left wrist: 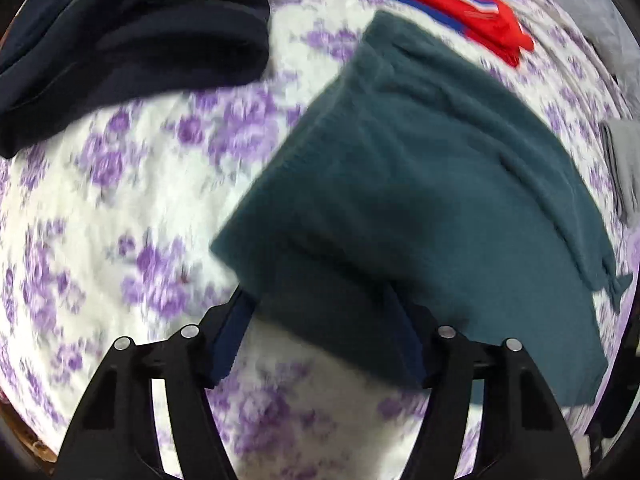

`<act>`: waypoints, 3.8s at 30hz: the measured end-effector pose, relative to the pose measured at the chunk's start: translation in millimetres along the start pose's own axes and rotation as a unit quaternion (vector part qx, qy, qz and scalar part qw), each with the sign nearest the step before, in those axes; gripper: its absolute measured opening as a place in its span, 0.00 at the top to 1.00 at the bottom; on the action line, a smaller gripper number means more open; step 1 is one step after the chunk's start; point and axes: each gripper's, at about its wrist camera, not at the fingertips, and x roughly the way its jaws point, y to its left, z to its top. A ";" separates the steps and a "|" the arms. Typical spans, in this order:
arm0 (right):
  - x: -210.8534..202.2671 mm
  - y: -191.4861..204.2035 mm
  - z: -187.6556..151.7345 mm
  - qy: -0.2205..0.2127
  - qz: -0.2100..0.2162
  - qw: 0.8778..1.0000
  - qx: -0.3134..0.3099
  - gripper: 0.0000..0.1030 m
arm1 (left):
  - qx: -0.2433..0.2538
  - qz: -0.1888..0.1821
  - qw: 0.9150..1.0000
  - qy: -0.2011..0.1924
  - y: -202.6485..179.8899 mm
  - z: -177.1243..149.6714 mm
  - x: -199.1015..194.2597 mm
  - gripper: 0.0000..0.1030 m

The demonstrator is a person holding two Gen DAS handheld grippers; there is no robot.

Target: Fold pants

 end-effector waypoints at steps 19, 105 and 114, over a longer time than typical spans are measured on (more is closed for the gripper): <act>65.1 -224.4 13.3 -0.005 -0.073 0.952 0.297 0.60 | 0.037 -0.036 0.996 -0.073 -44.4 2.9 -54.7 0.97; 143.2 82.3 196.0 -0.015 0.054 0.954 -0.295 0.31 | 0.277 -0.051 0.958 -0.060 -78.1 102.4 -13.6 0.81; 185.4 106.0 200.2 0.047 0.075 0.932 -0.351 0.83 | 0.232 -0.076 0.965 -0.092 -57.0 104.8 -41.5 0.81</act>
